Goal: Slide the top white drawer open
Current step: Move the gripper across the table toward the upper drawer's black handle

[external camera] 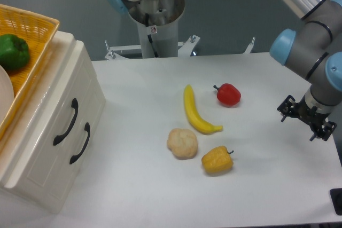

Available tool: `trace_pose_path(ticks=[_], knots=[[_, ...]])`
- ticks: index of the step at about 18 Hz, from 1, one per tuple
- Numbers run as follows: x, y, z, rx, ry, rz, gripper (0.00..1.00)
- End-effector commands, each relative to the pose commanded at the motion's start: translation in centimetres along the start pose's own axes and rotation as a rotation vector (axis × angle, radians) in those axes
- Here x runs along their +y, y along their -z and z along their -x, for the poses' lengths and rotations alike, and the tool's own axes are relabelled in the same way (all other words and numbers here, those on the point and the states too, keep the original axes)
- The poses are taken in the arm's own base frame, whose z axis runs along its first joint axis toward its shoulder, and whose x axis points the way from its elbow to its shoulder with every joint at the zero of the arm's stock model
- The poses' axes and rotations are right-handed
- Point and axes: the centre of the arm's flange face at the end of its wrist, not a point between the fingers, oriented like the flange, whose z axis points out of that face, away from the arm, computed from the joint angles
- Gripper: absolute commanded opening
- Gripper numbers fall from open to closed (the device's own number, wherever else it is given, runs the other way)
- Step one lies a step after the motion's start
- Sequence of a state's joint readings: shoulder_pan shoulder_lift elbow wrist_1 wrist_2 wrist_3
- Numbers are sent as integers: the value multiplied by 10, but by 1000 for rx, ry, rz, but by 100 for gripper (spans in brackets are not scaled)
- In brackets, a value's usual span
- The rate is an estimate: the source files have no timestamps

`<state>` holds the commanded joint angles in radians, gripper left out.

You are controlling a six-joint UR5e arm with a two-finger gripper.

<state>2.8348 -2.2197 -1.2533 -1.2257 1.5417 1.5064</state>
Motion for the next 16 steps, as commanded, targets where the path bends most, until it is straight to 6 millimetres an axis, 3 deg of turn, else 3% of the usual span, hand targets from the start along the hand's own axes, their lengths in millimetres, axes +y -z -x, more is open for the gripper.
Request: trace_pose_path(ticks=[5, 8, 10, 12, 14, 16], knots=[[-3, 5, -2, -5, -5, 1, 100], [-28, 11, -14, -10, -42, 0, 100], [-31, 13, -17, -13, -48, 3, 100], [-33, 18, -28, -10, -63, 5, 100], [-48, 24, -41, -26, -76, 18, 100], [-46, 31, -47, -32, -79, 31, 100]])
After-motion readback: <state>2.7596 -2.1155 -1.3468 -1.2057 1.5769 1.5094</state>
